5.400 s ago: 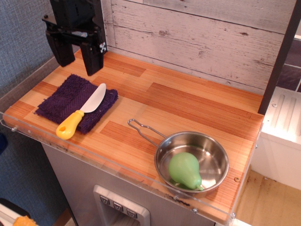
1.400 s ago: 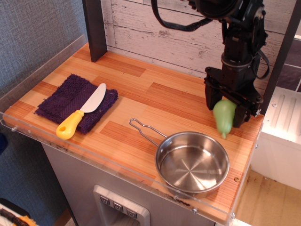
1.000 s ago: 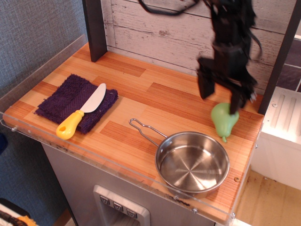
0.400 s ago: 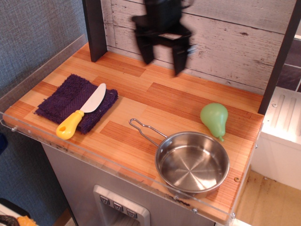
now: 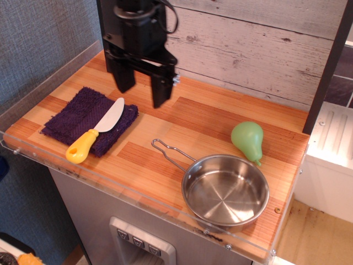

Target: Move the pear above the pot.

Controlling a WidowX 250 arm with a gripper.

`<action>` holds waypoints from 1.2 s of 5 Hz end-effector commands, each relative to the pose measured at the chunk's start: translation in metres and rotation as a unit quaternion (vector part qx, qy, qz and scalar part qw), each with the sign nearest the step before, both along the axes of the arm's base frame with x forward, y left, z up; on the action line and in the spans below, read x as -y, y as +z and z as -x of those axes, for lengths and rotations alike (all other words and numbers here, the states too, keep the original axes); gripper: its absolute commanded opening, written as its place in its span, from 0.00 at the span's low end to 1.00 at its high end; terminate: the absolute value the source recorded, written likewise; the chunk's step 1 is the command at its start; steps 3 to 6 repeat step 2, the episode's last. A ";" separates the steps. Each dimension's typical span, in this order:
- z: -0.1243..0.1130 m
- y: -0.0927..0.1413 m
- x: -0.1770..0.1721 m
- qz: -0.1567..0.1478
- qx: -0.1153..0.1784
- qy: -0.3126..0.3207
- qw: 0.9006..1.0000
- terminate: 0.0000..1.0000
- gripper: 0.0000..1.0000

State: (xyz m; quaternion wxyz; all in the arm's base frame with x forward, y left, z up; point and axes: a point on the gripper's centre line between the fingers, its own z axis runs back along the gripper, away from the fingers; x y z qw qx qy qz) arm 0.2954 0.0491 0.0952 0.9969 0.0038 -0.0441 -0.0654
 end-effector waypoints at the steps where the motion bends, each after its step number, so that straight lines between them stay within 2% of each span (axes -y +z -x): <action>1: 0.015 0.021 -0.004 0.001 0.018 0.015 1.000 0.00 1.00; 2: 0.015 0.021 -0.004 0.001 0.018 0.015 1.000 1.00 1.00; 6: 0.015 0.021 -0.004 0.001 0.018 0.015 1.000 1.00 1.00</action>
